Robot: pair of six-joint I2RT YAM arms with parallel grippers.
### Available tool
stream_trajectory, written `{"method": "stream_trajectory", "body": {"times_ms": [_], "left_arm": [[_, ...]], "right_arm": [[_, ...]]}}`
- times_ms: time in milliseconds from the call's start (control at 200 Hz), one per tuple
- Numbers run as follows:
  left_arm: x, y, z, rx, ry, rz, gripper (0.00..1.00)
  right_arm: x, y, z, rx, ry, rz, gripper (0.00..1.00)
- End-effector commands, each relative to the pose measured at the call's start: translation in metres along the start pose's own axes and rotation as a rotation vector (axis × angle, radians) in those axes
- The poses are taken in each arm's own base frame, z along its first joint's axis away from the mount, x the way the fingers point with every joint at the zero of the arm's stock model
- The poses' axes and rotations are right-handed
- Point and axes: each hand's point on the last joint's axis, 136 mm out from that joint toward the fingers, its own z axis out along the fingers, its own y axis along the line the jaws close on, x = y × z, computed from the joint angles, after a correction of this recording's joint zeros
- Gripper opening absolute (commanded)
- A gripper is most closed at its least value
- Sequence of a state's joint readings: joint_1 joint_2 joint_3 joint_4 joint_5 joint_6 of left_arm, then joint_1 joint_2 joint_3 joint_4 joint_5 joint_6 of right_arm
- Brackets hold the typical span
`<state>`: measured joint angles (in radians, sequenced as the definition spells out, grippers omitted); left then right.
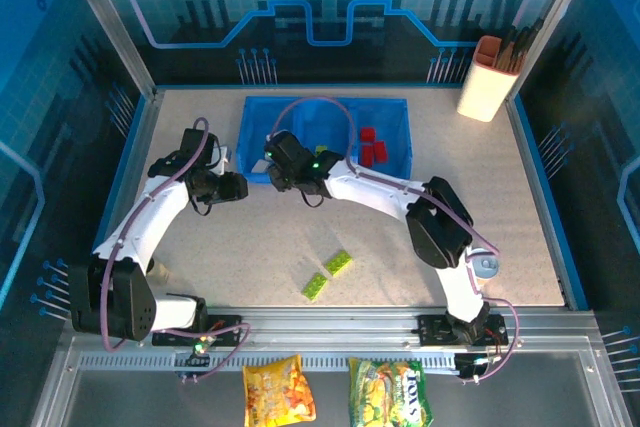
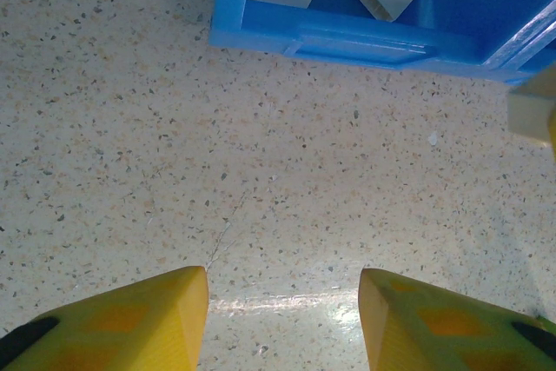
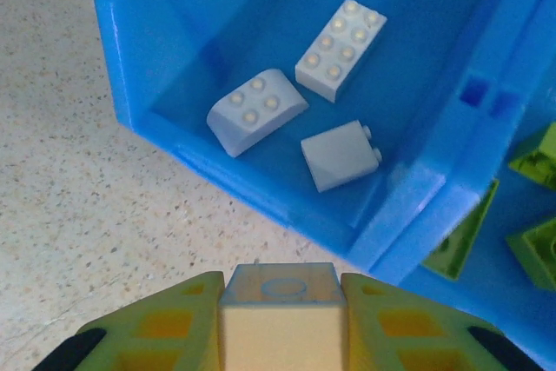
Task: Sort the legos into containers by color
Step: Place the lego in the container.
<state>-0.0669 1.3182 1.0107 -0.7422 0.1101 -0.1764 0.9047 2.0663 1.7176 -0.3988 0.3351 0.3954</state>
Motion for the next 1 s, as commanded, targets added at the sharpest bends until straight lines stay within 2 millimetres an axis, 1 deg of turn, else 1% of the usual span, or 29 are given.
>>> {"method": "stream_trajectory", "body": {"times_ms": [0,145,320,430,480,530,545,620,795,996], "left_arm": [[0.001,0.004,0.004,-0.004,0.011,0.006,0.5],[-0.001,0.005,0.003,-0.008,0.007,0.005,0.5],[-0.001,0.005,0.005,-0.004,0.011,0.003,0.5],[-0.001,0.004,0.005,-0.001,0.012,0.003,0.5],[-0.001,0.004,0.005,-0.002,0.011,0.003,0.5],[-0.002,0.005,0.004,-0.005,0.009,0.002,0.5],[-0.002,0.005,0.004,-0.005,0.008,0.002,0.5],[-0.002,0.006,0.004,-0.007,0.007,0.001,0.5],[-0.002,0.005,0.004,0.001,0.006,-0.001,0.5],[-0.003,0.005,0.004,0.001,0.009,-0.006,0.5]], "right_arm": [[-0.018,0.009,0.006,0.017,-0.047,-0.159,0.33],[-0.024,0.009,0.014,0.049,-0.049,-0.35,0.33],[-0.037,0.004,0.022,0.153,-0.044,-0.553,0.35],[-0.043,0.003,0.029,0.196,-0.034,-0.642,0.35],[-0.042,0.005,0.035,0.199,-0.027,-0.679,0.35],[-0.047,0.008,0.033,0.199,-0.037,-0.708,0.35],[-0.04,0.007,0.043,0.201,-0.017,-0.723,0.35],[-0.038,0.009,0.051,0.215,-0.006,-0.776,0.35],[-0.038,0.008,0.061,0.246,0.01,-0.833,0.35],[-0.028,0.001,0.073,0.267,0.049,-0.852,0.36]]}}
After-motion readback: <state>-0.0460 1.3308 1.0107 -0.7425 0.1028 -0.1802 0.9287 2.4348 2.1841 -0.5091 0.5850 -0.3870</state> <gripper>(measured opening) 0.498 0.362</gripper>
